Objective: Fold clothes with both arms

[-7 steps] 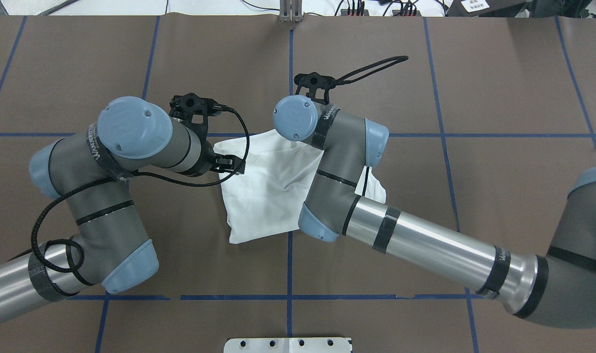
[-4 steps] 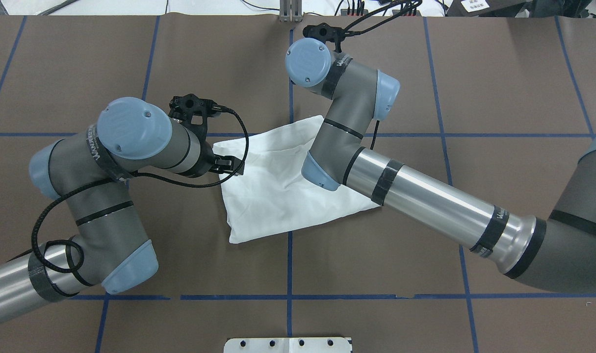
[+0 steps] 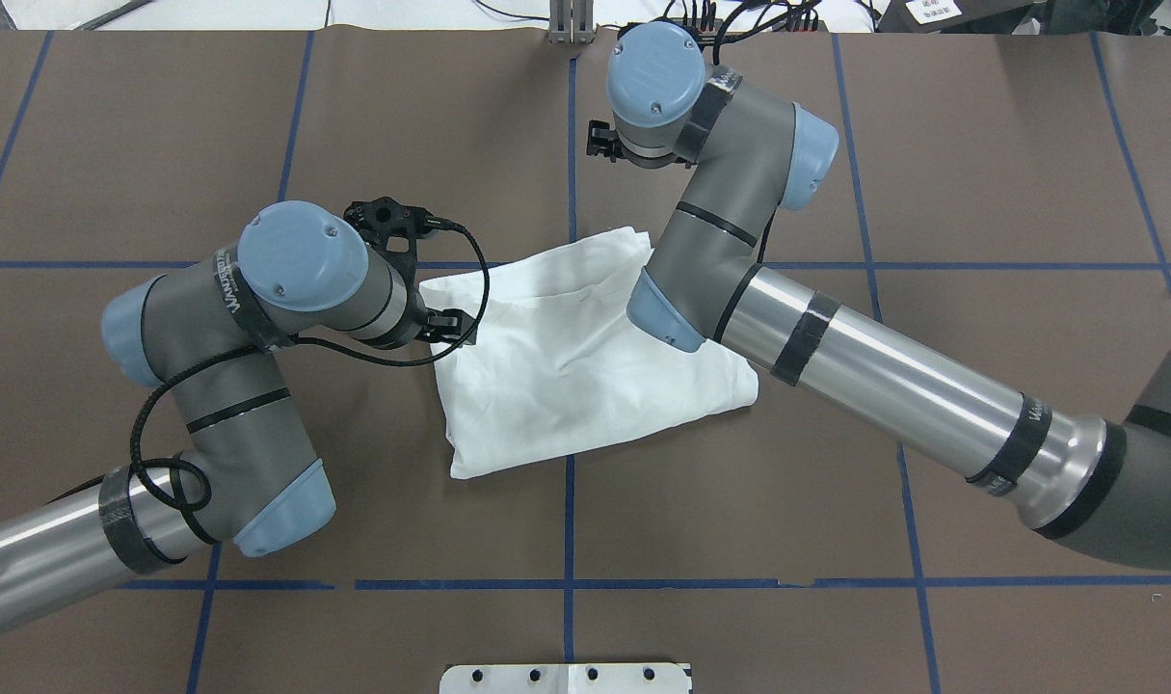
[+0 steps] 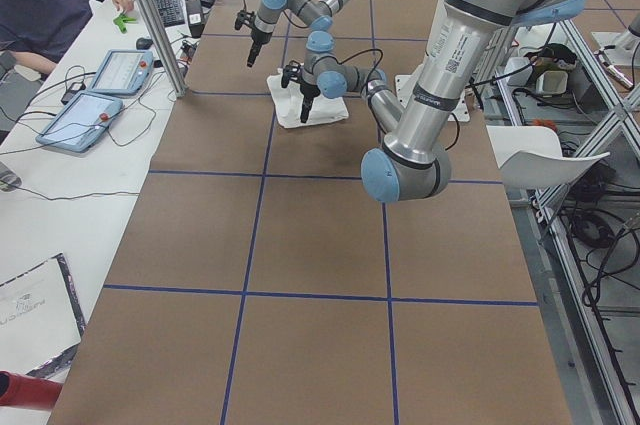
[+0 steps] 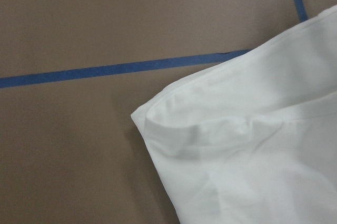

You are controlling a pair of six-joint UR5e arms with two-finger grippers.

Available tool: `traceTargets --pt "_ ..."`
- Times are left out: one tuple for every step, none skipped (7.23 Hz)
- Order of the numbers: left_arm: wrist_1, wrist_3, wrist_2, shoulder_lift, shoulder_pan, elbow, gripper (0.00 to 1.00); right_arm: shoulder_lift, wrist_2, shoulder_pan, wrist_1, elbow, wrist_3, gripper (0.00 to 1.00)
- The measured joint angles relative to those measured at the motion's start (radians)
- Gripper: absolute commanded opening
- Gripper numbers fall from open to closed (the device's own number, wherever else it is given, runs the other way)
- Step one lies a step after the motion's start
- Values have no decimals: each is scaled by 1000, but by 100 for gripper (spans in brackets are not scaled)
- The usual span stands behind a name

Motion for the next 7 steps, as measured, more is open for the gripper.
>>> traceTargets --pt "-1 -11 0 -17 -13 16 90 -24 7 0 0 28 -2 100" --pt "-13 -33 -1 -36 -37 22 89 -34 15 1 0 41 -4 100" --pt "-66 -65 -1 -46 -57 31 89 -38 22 1 0 47 -5 100" --pt "-156 -87 0 -49 -66 60 92 -40 26 1 0 50 -5 100" --pt "-258 -92 0 -50 -69 111 98 -42 27 1 0 51 -6 100" --pt "-361 -83 1 -51 -68 168 94 -46 27 1 0 53 -6 100" --pt "-434 -68 -1 -55 -68 206 71 -52 27 1 1 56 -6 100"
